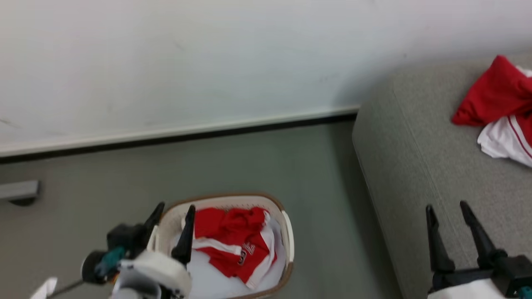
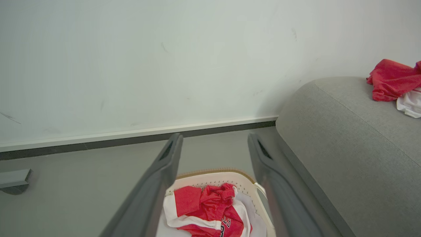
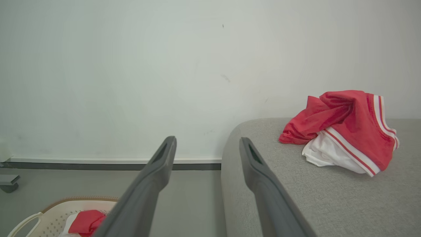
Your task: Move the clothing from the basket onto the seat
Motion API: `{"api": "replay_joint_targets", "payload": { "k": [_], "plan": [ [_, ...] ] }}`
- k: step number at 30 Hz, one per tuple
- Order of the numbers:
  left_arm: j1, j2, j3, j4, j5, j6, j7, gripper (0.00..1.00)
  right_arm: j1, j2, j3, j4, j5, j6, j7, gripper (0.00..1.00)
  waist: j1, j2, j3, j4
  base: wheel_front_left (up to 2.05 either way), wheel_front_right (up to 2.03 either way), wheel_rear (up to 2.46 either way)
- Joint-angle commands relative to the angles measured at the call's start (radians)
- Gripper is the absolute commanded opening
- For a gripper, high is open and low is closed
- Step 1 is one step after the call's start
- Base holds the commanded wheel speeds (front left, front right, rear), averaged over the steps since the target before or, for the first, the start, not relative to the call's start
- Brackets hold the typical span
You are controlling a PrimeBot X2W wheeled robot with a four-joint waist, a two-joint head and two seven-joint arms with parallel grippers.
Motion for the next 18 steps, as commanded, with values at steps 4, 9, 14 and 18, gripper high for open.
{"api": "replay_joint_targets", "payload": {
  "k": [4,9,14,18],
  "plan": [
    [-0.157,0.037,-0.047,0.066,0.039,-0.015,0.118,1.0,-0.087,0.0,-0.015,-0.056,0.023,-0.002,0.001,1.0,-0.0002,-0.0001,0.206,-0.092,0.0,0.0,0.0],
    [-0.296,0.068,-0.106,0.169,0.063,-0.03,0.238,1.0,-0.157,0.001,-0.015,-0.09,0.057,-0.003,0.001,1.0,-0.0002,-0.0001,0.324,-0.135,0.0,0.0,0.0],
    [-0.398,0.097,-0.138,0.247,0.08,-0.035,0.301,1.0,-0.207,0.001,-0.011,-0.124,0.081,-0.003,0.001,1.0,-0.0002,-0.0001,0.417,-0.17,0.0,0.0,0.0],
    [-0.49,0.12,-0.177,0.335,0.096,-0.04,0.346,1.0,-0.24,0.001,-0.012,-0.161,0.104,-0.003,0.001,1.0,-0.0002,-0.0001,0.5,-0.194,0.0,0.0,0.0]
  ]
}}
